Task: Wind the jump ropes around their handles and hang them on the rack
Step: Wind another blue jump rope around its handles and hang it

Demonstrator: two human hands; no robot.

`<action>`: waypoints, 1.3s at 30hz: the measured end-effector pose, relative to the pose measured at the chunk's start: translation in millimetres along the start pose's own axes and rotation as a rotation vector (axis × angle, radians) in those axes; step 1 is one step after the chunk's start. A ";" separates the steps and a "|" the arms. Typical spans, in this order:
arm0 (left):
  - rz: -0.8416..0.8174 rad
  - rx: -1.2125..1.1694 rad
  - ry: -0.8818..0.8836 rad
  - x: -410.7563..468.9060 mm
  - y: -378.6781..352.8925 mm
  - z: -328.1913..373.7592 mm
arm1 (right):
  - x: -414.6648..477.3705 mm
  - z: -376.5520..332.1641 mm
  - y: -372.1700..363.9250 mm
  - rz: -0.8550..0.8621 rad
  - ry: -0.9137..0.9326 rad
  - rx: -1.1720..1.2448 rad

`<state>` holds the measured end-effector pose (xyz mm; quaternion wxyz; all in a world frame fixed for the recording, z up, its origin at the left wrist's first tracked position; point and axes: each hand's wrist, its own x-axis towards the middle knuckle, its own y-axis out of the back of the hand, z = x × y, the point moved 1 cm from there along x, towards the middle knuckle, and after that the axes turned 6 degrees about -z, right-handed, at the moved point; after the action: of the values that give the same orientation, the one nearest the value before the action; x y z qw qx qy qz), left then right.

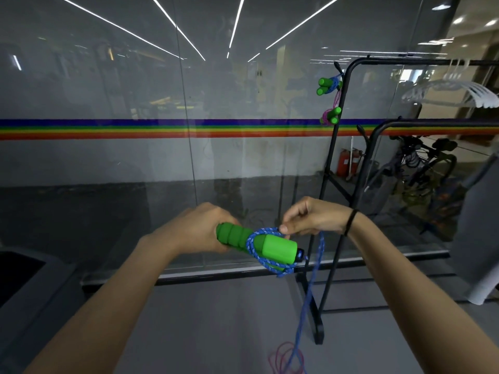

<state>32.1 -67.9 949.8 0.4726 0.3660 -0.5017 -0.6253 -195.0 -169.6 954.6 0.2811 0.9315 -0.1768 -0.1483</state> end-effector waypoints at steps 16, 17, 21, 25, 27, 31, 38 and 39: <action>0.427 -1.089 0.183 5.3 -8.4 13.5 | 27.4 -5.3 -50.7 0.291 0.039 0.091; 0.460 -1.033 0.223 7.7 -12.0 12.0 | 26.7 -8.3 -52.0 0.299 0.026 0.000; 0.465 -0.450 0.415 9.7 -23.9 6.3 | 19.0 -19.7 -45.1 0.269 -0.056 -0.416; 0.260 -0.078 0.441 8.1 -26.5 16.8 | 12.9 -25.9 -33.8 0.199 -0.086 -0.610; 0.146 0.020 0.391 9.4 -25.8 22.7 | 9.9 -28.2 -27.4 0.170 -0.089 -0.632; -0.107 0.075 0.240 10.1 -12.8 23.8 | 1.9 -35.4 -15.0 0.128 -0.060 -0.539; -0.349 -0.339 -0.042 3.8 2.7 32.0 | -4.2 -39.0 -6.4 0.050 0.099 -0.087; -0.362 -0.431 -0.079 1.8 3.5 35.0 | -6.3 -37.7 -8.0 0.060 0.115 -0.001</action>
<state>-0.2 -59.9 961.2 0.4004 0.3159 -0.3016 -0.8055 -184.4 -142.9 981.2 0.2957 0.9326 -0.1879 -0.0863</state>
